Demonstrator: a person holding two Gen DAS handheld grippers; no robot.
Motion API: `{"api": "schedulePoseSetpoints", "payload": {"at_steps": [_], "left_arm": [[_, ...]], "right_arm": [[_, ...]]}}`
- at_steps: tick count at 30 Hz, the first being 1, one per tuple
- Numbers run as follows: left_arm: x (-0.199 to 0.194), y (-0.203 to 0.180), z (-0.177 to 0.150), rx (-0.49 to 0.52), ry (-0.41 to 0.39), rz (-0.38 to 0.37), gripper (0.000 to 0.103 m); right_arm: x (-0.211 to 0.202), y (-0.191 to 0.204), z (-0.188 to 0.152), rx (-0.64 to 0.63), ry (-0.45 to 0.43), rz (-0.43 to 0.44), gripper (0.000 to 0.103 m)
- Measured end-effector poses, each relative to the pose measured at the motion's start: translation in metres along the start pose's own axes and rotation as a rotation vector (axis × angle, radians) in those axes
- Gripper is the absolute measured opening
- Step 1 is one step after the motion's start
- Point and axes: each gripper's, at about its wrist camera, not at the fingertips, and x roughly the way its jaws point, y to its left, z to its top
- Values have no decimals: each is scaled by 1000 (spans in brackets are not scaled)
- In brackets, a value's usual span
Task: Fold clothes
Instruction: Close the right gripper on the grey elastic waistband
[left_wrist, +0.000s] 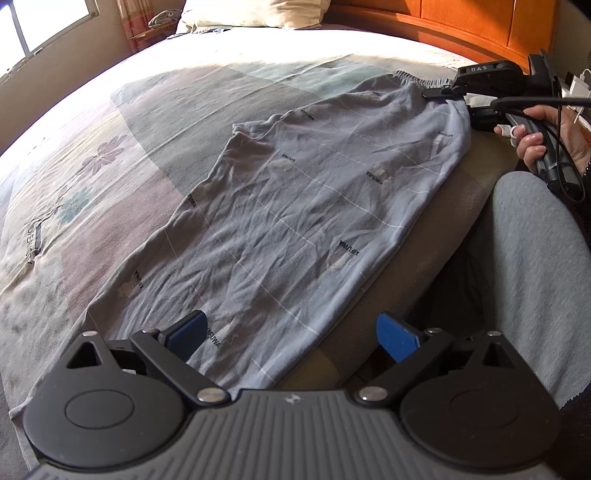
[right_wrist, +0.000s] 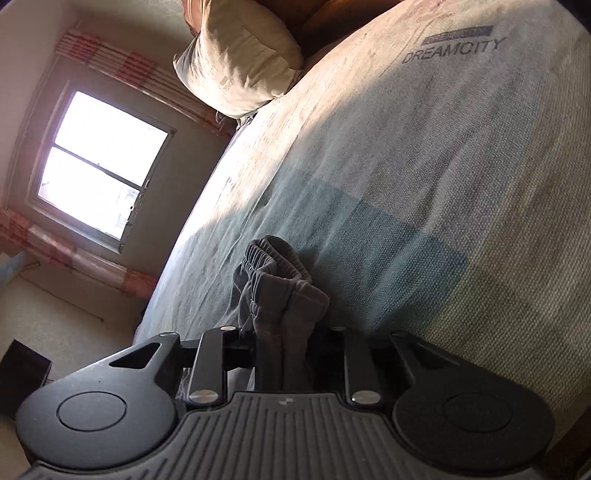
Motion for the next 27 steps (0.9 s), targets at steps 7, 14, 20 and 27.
{"api": "schedulePoseSetpoints", "payload": {"at_steps": [7,14,20,27], "left_arm": [[3,-3,1,15,8,-2,98],[3,-4,4,20,2,-7,98],[5,-7,3,24,3,-18,98],[5,-6,1,10,2,-15,98]], "right_arm": [[-4,-15,5,118,7,106,26],[5,4,11,48,71,138,79],[11,-5,17,71,71,211,79],[12,-9,12,0,88,15,9]]}}
